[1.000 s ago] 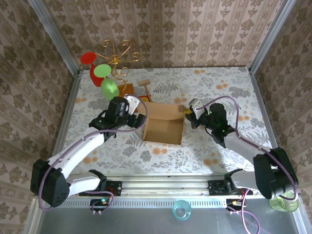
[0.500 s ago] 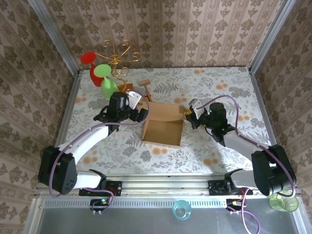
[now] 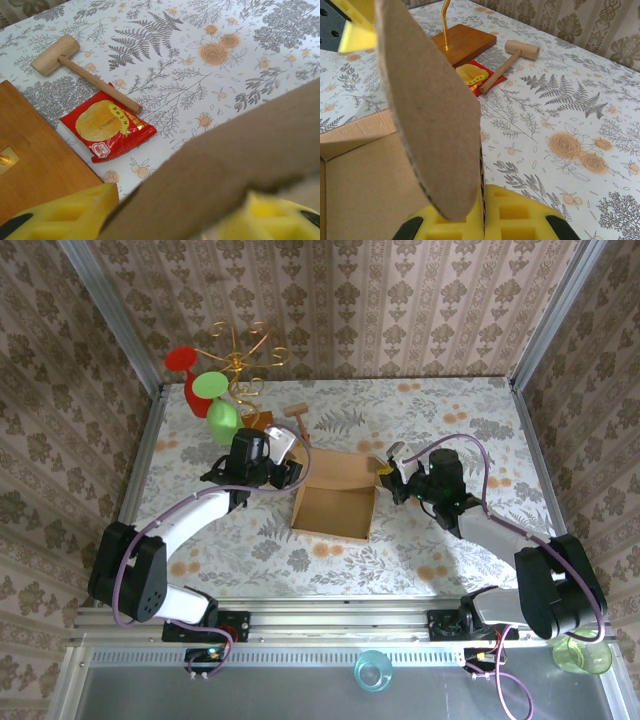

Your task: Fold the paper box

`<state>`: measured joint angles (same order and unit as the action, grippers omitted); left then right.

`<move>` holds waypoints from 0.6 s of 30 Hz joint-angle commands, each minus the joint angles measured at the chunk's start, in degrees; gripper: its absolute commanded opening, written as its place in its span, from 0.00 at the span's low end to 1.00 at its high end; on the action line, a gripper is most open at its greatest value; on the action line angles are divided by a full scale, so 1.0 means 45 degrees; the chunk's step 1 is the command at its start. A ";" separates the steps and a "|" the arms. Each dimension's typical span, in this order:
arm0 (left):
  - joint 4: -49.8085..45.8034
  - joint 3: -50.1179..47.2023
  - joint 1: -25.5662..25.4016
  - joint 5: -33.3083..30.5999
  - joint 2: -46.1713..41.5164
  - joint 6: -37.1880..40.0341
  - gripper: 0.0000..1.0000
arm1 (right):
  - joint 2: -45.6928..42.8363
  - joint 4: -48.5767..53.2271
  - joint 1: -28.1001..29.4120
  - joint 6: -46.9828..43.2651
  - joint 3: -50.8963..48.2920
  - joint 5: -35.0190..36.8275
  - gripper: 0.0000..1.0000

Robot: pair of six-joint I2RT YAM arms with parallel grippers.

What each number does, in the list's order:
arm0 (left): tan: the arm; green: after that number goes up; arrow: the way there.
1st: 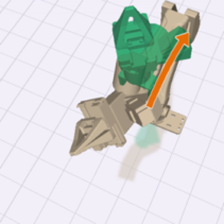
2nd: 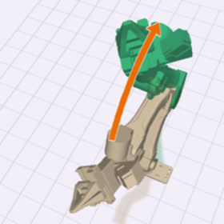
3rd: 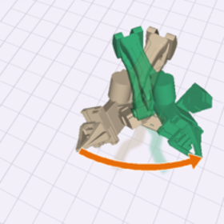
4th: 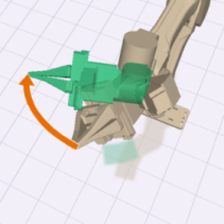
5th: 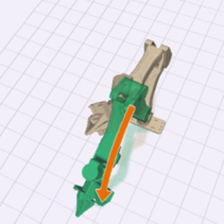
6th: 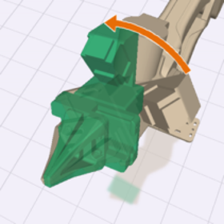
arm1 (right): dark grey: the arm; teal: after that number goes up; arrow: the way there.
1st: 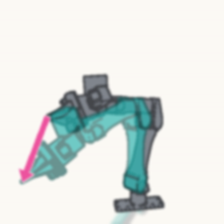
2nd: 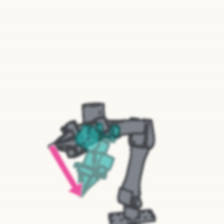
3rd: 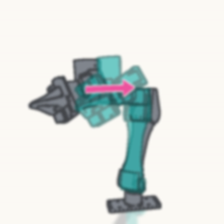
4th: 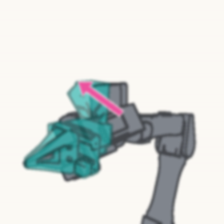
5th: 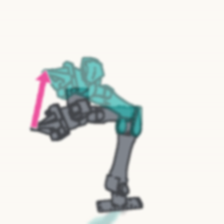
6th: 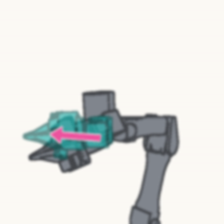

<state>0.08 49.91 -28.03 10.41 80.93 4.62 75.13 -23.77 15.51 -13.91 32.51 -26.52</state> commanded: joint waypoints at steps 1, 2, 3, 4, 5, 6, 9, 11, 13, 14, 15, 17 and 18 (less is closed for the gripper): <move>0.0087 0.0352 0.0043 0.0476 0.0094 -0.0393 0.44 | 0.0187 0.0045 -0.0066 0.0200 0.0469 -0.0239 0.00; 0.0033 0.0428 0.0023 0.0553 0.0155 -0.0453 0.41 | 0.0211 0.0067 -0.0063 0.0230 0.0514 -0.0234 0.00; 0.0010 0.0452 -0.0015 0.0569 0.0166 -0.0530 0.39 | 0.0234 0.0104 -0.0048 0.0269 0.0528 -0.0191 0.00; 0.0020 0.0475 -0.0074 0.0545 0.0173 -0.0659 0.34 | 0.0216 0.0126 -0.0041 0.0318 0.0556 -0.0162 0.00; 0.0043 0.0524 -0.0118 0.0479 0.0171 -0.0808 0.28 | 0.0199 0.0126 -0.0034 0.0382 0.0567 -0.0094 0.00; 0.0042 0.0553 -0.0166 0.0436 0.0166 -0.0989 0.23 | 0.0174 0.0107 -0.0028 0.0447 0.0559 -0.0013 0.00; 0.0146 0.0667 -0.0348 0.0272 0.0219 -0.1727 0.13 | 0.0140 0.0125 0.0082 0.0819 0.0679 0.0333 0.00; 0.0216 0.0826 -0.0628 0.0091 0.0341 -0.2058 0.08 | 0.0168 0.0135 0.0365 0.0884 0.0782 0.0869 0.00; 0.0277 0.0981 -0.0946 -0.0352 0.0502 -0.2361 0.04 | 0.0271 0.0005 0.0596 0.1163 0.0897 0.1377 0.00; 0.0295 0.1088 -0.1112 -0.0558 0.0611 -0.2495 0.03 | 0.0372 -0.0194 0.0665 0.1372 0.0895 0.1661 0.00; 0.0313 0.1193 -0.1248 -0.0808 0.0692 -0.2644 0.01 | 0.0453 -0.0465 0.0711 0.1571 0.0881 0.1899 0.00; 0.0409 0.1308 -0.1437 -0.1280 0.0851 -0.3004 0.00 | 0.0640 -0.1191 0.0772 0.2071 0.0745 0.2412 0.00; 0.0494 0.1296 -0.1494 -0.1416 0.0868 -0.3144 0.00 | 0.0718 -0.1509 0.0777 0.2281 0.0692 0.2607 0.00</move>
<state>0.38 54.00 -32.58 4.45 84.20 -6.20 77.25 -24.67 17.80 -7.42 34.57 -17.89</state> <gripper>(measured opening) 0.051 0.044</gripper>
